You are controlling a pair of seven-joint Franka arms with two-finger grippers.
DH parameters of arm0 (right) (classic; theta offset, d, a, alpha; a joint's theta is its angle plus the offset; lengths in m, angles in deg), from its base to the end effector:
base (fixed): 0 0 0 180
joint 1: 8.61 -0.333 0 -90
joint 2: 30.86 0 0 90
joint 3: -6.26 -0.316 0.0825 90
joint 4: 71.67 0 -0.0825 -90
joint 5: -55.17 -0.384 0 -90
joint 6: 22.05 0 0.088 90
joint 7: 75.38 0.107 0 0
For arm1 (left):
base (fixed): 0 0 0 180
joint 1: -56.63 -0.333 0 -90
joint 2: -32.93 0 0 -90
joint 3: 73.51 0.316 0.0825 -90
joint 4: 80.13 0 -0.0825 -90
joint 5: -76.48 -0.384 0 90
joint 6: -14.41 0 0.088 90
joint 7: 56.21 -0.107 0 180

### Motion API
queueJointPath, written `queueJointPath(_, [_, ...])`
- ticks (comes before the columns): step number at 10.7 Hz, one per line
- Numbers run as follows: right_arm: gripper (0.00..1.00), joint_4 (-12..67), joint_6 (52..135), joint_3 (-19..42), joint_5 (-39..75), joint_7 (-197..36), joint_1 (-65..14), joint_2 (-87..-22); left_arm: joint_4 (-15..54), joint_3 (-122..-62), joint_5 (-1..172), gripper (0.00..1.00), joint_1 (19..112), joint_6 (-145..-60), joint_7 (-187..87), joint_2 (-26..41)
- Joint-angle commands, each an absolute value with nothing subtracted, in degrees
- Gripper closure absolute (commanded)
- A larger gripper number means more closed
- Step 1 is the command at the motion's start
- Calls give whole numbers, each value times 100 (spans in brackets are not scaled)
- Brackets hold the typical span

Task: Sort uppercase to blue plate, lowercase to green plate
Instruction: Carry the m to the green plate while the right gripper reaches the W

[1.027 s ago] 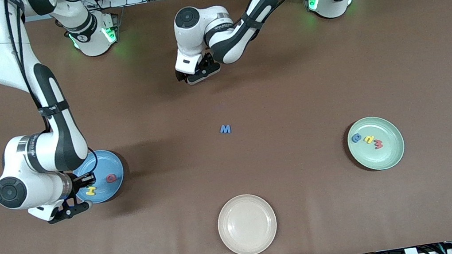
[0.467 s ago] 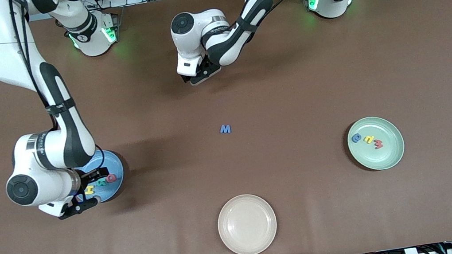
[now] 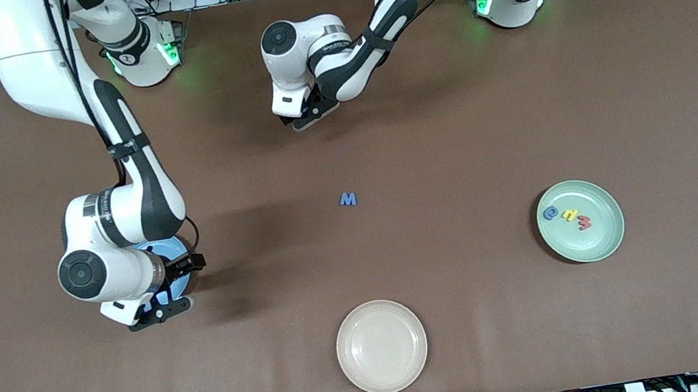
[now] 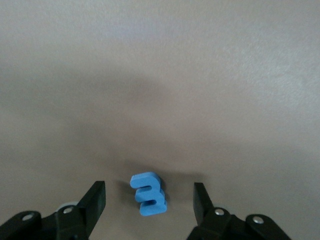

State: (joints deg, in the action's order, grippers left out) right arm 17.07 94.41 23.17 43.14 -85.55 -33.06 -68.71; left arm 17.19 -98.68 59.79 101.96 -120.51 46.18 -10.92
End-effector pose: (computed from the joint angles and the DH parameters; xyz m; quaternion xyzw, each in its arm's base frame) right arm 0.6743 0.1298 0.2630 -0.9898 -0.1229 0.0721 0.0002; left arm 0.2537 -0.6200 0.1796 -0.9734 -0.2233 0.0500 0.0075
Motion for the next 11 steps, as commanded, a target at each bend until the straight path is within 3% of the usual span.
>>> queueJointPath(1, [0, 1771, 9511, 2304, 4234, -8513, -3243, -6822, 1523, -9795, 6075, 25, 10338, -11945, 4715, -1242])
queueJointPath(7, [0, 1780, 9889, 2304, 4251, -8575, -3076, -6857, 1523, -9795, 6075, 41, 10347, -11954, 4715, -1294])
queueJointPath(8, [0, 1780, 9941, 2304, 4251, -8549, -3093, -6857, 1523, -9795, 6075, 51, 10356, -11945, 4723, -1303])
queueJointPath(10, [0, 1780, 9942, 2304, 4251, -8557, -3085, -6857, 1523, -9795, 6031, 60, 10426, -11945, 4723, -1338])
queueJointPath(11, [0, 1789, 9942, 2304, 4243, -8557, -3094, -6857, 1523, -9795, 6022, 70, 10435, -11954, 4732, -1347])
